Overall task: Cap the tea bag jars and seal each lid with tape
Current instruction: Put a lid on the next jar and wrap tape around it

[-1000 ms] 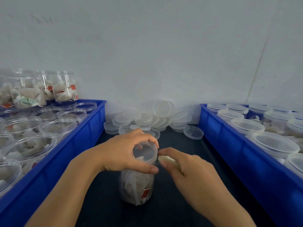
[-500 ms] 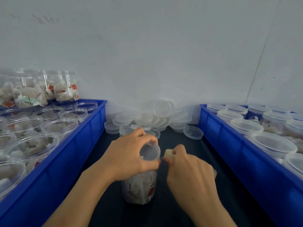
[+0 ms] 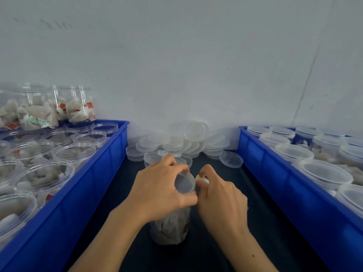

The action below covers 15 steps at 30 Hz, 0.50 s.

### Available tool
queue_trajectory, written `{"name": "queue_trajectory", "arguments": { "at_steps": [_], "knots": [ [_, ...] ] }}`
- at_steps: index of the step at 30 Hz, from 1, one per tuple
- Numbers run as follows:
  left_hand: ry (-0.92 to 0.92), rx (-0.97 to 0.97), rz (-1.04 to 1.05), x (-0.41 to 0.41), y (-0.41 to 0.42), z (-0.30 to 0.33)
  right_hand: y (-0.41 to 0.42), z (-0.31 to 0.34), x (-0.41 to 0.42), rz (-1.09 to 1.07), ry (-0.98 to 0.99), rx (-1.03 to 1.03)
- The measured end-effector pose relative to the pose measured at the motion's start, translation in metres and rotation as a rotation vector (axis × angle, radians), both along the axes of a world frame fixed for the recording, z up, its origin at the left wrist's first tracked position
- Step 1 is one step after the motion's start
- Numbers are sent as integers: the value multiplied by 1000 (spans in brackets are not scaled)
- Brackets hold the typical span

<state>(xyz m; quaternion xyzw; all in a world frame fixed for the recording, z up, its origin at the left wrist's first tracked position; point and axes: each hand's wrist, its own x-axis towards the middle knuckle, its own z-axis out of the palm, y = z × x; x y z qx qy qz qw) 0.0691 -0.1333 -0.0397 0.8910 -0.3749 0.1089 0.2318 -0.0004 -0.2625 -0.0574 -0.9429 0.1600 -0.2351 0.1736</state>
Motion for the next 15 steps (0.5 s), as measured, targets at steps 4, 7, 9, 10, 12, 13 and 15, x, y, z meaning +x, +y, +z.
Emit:
{"name": "queue_trajectory", "arguments": {
  "at_steps": [4,7,9,10,12,13,15],
  "knots": [
    [-11,16,3,0,-1,0,-4,-2,7,-5,-17,12],
    [-13,24,5,1,-1,0,-5,-3,11,-17,-28,35],
    [-22,26,10,1,-1,0,-7,-3,14,-31,-17,43],
    [-28,27,13,1,-2,1,-8,-3,16,-39,-12,45],
    [-32,31,18,1,-3,0,-11,-1,20,-60,-8,51],
    [-32,33,22,0,-3,0,-12,-1,22,-72,-6,52],
    [-33,34,34,0,-4,0,-13,-1,27,-94,-16,49]
  ]
}}
